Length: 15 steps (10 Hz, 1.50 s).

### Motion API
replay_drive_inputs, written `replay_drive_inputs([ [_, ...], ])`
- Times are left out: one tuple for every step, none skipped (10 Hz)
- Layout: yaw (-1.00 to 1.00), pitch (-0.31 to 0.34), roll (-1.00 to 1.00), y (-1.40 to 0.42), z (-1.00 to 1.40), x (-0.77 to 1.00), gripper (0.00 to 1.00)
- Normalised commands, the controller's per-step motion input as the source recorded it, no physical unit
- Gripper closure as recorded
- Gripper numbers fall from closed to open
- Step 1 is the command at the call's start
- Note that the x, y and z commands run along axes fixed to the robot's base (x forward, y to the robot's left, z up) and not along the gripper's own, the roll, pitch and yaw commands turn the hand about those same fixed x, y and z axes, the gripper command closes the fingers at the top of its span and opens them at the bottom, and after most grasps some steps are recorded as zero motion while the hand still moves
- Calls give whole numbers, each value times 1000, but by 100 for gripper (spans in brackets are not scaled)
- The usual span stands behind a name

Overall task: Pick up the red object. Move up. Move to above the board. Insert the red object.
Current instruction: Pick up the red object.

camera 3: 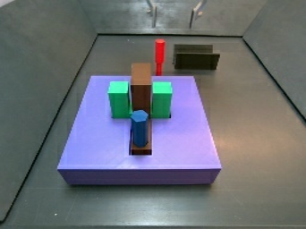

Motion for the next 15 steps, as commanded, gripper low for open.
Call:
replay_drive_inputs([
  [3,-39,0,-106,-423,-280,0],
  [60,-39,0,-86,-403,-80,0],
  [71,-6,0,-23,-363,-31,0],
  [77,0,34,0,-329,-11,0],
  [69,0,41,0,-320,0,0],
  [71,0,66,-66,-271,0,0],
  [34,0,80,-134,-217,0,0],
  [14,0,59,-9,-203,-49,0],
  [14,0,60,-17,-189,-37,0],
  [17,0,64,0,-123,-51,0],
  [0,0,73,0,-63,0,0],
  [0,0,40,0,-69,0,0],
  [0,0,57,0,0,0,0],
  [0,0,16,0,0,0,0],
  [0,0,0,0,-23,0,0],
])
